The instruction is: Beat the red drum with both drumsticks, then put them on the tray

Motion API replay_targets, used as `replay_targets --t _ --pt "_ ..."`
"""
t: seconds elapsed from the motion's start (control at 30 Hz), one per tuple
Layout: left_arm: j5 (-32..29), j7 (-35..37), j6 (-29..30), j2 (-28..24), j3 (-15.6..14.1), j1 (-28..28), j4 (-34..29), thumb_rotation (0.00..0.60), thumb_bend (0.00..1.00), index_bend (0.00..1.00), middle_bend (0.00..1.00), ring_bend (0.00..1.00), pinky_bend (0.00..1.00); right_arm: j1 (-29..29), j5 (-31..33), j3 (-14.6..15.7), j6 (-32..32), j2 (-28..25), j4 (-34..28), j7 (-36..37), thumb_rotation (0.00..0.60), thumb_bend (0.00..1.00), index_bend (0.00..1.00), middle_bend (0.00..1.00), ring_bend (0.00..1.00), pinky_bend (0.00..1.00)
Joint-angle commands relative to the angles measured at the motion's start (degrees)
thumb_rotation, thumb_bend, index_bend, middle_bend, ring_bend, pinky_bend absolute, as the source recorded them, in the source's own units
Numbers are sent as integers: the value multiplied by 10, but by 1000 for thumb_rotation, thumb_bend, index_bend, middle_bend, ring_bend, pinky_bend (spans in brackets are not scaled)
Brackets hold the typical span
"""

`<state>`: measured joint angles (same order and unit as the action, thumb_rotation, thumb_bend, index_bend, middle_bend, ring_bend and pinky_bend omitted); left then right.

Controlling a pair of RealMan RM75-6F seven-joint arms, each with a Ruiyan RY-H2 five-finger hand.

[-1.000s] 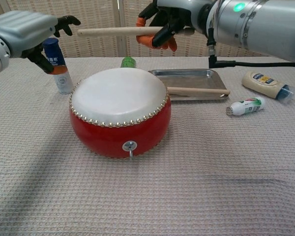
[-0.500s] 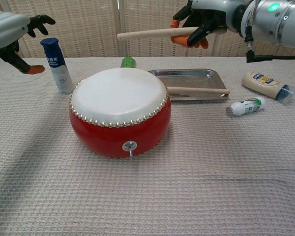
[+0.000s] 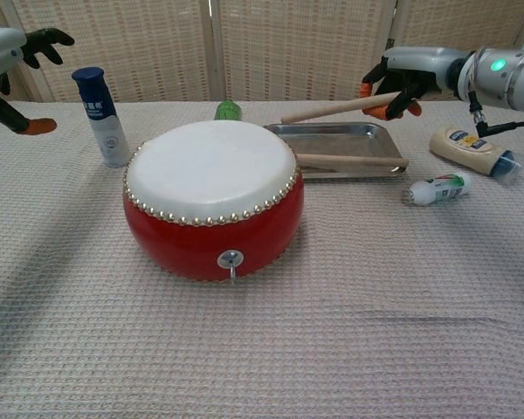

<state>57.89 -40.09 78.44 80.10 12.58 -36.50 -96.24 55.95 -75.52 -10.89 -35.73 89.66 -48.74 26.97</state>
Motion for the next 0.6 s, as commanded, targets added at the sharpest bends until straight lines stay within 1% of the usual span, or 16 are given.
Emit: replay_targets --t 0.03,0.2,0.43,0.53,0.6 --pt "-2 2 0 -1 2 2 0 600 321 0 135 176 394 13 -38 25 26 49 74 49 600 792 968 750 640 754" --pt "-7 5 -4 -5 4 5 2 600 320 0 131 168 393 26 -60 41 43 93 150 80 600 792 953 750 632 754" --pt "-12 13 -12 -6 4 9 7 600 321 0 126 166 392 37 -82 59 59 135 215 114 600 792 931 750 609 753" --pt "-14 14 -15 -6 4 10 10 600 321 0 122 159 384 38 -88 66 62 147 240 114 600 772 864 742 568 726" --pt "-14 16 -15 -7 4 11 9 600 321 0 120 158 379 40 -87 66 68 153 253 113 600 706 780 705 519 689"
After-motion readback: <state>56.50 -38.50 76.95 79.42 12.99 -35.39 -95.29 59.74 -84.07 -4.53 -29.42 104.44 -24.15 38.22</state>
